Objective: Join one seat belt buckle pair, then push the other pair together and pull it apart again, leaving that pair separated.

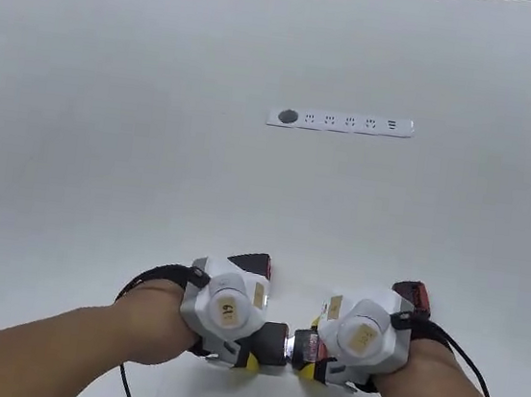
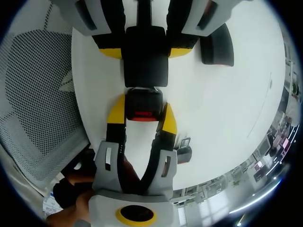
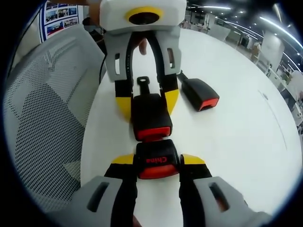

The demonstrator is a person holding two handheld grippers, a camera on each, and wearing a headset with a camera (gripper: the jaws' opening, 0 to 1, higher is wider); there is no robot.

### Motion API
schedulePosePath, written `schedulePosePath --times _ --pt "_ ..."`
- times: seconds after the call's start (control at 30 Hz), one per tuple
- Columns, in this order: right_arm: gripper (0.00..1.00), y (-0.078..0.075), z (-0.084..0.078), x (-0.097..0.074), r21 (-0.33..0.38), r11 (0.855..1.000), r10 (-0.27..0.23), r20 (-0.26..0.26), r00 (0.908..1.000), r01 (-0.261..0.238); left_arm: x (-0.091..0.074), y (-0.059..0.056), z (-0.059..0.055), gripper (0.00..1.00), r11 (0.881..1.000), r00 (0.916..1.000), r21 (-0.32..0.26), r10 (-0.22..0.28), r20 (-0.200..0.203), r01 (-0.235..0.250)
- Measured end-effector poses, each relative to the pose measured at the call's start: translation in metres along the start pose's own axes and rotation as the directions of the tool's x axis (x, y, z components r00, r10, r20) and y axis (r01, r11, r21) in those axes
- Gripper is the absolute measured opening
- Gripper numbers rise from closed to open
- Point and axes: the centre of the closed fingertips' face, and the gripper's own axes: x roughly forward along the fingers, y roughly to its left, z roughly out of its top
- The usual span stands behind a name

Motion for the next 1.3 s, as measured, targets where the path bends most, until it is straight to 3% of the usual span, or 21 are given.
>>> schedulePosePath --times 0.13,0.23,0.3,0.43,0.83,1.17,1.27,1.3 --pt "0.32 0.001 0.001 0.001 0.003 1.0 -0.006 -0.003 1.0 0.006 0.0 0.001 -0.002 0.33 1.0 1.0 -0.004 0.002 -0.001 -0.002" --pt "0.32 0.004 0.0 -0.003 -0.08 0.997 -0.006 -0.034 0.9994 0.003 -0.002 0.001 -0.005 0.33 0.999 0.9994 -0.04 0.019 0.028 -0.018" --pt "0.32 0.004 -0.001 -0.004 -0.071 0.997 0.003 -0.029 0.9996 -0.005 -0.003 0.0 -0.004 0.33 0.999 0.9984 -0.048 0.026 0.05 -0.024" --pt "0.32 0.005 -0.001 -0.005 -0.062 0.998 0.006 -0.032 0.9995 -0.008 -0.003 0.0 -0.003 0.33 0.998 0.998 -0.048 0.031 0.055 -0.029" --pt "0.34 0.007 -0.004 -0.006 -0.034 0.999 -0.002 -0.025 0.9997 0.001 0.001 0.002 -0.007 0.33 0.998 0.9985 -0.056 0.024 0.049 -0.021" --pt "0.35 0.008 -0.004 -0.008 -0.014 1.0 -0.009 -0.055 0.9985 0.008 0.004 0.002 -0.007 0.35 0.997 0.9997 -0.075 0.023 0.007 -0.023" --pt "0.36 0.007 -0.004 -0.009 -0.003 1.0 -0.004 -0.049 0.9988 0.004 0.003 0.003 -0.01 0.36 0.988 0.9998 -0.154 0.021 0.002 -0.021" --pt "0.36 0.005 -0.004 -0.01 0.016 1.0 -0.004 -0.046 0.9989 0.005 0.004 0.002 -0.009 0.36 0.993 0.9998 -0.114 0.02 -0.01 -0.021"
